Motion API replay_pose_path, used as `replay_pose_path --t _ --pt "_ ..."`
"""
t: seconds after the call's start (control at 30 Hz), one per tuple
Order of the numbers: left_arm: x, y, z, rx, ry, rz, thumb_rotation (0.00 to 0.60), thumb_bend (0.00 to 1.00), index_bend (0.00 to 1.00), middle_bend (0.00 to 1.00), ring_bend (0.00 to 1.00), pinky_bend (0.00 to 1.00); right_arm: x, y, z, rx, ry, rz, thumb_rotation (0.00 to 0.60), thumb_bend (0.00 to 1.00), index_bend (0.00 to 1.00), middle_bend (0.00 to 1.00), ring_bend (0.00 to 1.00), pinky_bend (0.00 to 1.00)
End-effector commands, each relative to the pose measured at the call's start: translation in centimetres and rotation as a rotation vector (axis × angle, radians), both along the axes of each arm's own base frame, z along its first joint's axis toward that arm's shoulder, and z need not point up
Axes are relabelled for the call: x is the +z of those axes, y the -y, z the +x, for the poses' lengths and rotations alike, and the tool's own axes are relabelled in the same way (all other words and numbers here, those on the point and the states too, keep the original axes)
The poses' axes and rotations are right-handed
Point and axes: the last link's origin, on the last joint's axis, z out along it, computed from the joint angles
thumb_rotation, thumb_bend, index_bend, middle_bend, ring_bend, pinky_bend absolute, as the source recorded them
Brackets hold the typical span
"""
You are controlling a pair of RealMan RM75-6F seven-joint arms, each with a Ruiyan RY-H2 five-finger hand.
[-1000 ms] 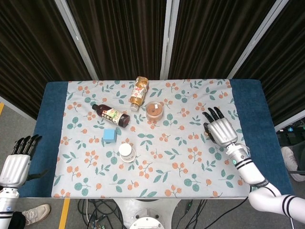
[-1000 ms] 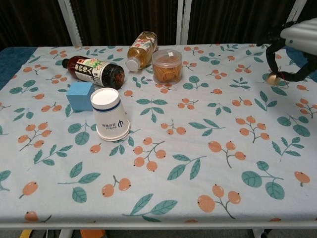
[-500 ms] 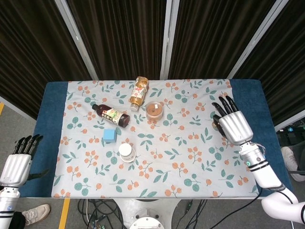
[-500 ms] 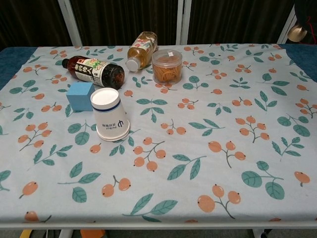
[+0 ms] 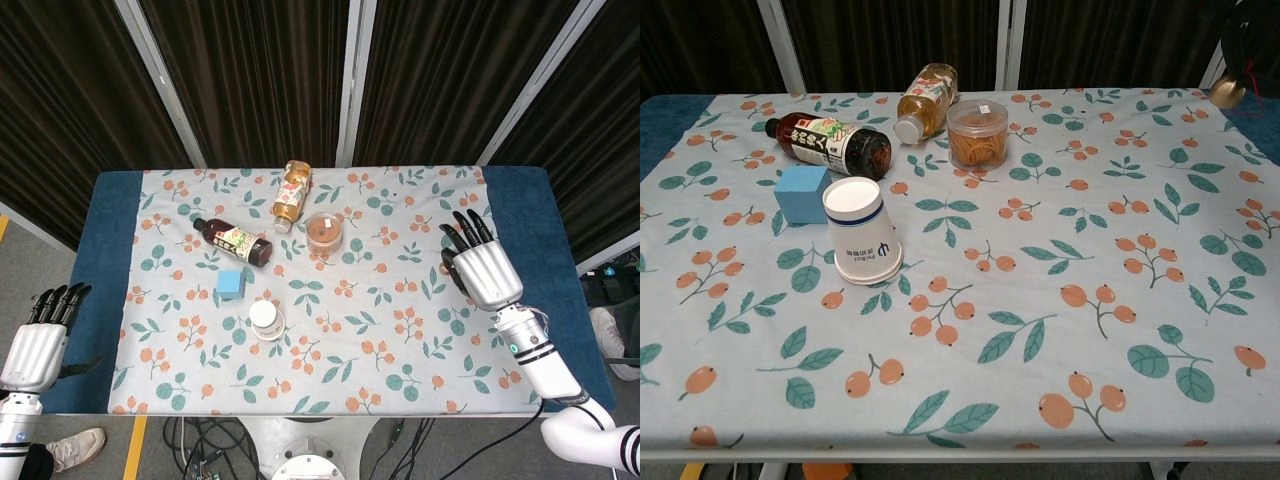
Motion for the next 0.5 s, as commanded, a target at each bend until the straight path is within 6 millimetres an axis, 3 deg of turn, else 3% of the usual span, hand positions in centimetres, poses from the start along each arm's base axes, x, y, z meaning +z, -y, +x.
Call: replay_pose_path --t 0.03,0.1,0.13,0.23,0.33,0.4,0.47,0.5 --pt "0.0 -0.1 0.0 0.001 0.001 0.002 0.600 0.00 0.04 0.05 0.00 0.05 0.1 -0.1 -0.9 -0.046 0.088 0.060 0.600 0.38 0.72 0.20 0.00 0.00" --pt "0.0 0.0 0.0 -0.001 0.000 0.000 0.600 0.00 0.04 0.05 0.00 0.05 0.1 0.5 -1.8 0.013 -0.078 -0.090 0.600 0.38 0.72 0.20 0.00 0.00" --pt "-0.1 0.0 0.1 -0.002 -0.001 -0.002 0.600 0.00 0.04 0.05 0.00 0.05 -0.6 0.2 -1.9 -0.025 -0.021 -0.062 0.600 0.37 0.72 0.20 0.00 0.00" --pt "0.0 0.0 0.0 0.004 -0.004 -0.003 0.600 0.00 0.04 0.05 0.00 0.05 -2.7 -1.8 -0.7 -0.187 0.341 0.247 0.600 0.36 0.72 0.20 0.00 0.00" --pt "0.0 -0.1 0.0 0.004 0.001 -0.004 0.600 0.00 0.04 0.05 0.00 0.05 -3.2 -3.1 0.0 -0.178 0.397 0.427 0.600 0.36 0.72 0.20 0.00 0.00" --pt "-0.1 0.0 0.1 0.000 0.000 -0.007 0.600 0.00 0.04 0.05 0.00 0.05 -2.9 -2.7 -0.5 -0.108 0.301 0.372 0.600 0.36 0.72 0.19 0.00 0.00" --pt "-0.1 0.1 0.1 -0.001 -0.003 -0.009 0.600 0.00 0.04 0.05 0.00 0.05 -2.2 -1.7 -1.3 0.013 0.082 0.143 0.600 0.36 0.73 0.19 0.00 0.00" --pt "-0.1 0.1 0.0 0.001 -0.004 -0.008 0.600 0.00 0.04 0.05 0.00 0.05 -2.5 -1.8 -1.2 0.023 0.066 0.106 0.600 0.36 0.73 0.20 0.00 0.00"
